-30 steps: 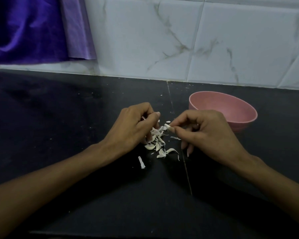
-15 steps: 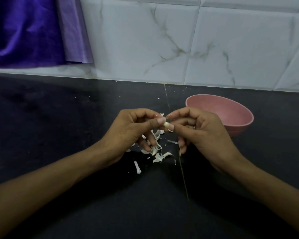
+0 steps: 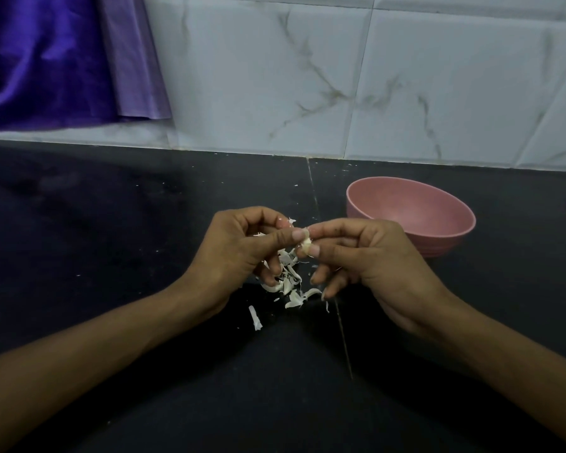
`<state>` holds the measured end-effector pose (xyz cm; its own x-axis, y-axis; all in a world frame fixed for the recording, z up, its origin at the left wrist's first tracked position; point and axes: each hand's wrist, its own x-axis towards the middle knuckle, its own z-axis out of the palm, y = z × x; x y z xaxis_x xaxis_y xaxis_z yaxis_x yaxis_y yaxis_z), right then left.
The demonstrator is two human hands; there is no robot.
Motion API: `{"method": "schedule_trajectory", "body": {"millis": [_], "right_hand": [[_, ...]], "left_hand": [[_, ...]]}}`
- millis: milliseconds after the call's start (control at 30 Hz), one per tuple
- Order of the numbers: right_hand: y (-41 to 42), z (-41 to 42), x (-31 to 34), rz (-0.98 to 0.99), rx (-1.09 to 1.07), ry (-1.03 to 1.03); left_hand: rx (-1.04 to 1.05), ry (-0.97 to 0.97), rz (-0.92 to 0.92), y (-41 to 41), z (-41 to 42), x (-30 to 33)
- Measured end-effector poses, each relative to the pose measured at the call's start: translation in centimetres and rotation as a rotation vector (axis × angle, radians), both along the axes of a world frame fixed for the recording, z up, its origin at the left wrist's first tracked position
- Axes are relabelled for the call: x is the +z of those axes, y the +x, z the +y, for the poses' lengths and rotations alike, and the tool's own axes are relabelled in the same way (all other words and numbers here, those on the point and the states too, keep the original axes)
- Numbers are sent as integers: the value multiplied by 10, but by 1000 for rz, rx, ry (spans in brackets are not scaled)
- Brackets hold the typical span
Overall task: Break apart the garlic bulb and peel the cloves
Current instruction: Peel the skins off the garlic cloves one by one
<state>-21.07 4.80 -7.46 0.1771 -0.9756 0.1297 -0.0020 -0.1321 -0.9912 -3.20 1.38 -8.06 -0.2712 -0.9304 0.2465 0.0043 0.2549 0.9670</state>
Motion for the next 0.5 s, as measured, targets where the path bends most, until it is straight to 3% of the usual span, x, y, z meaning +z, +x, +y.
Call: {"method": "schedule_trajectory", "body": {"millis": [500], "right_hand": [[1, 3, 3, -56, -4, 111]], "left_hand": [[82, -169, -58, -3, 4, -4]]}}
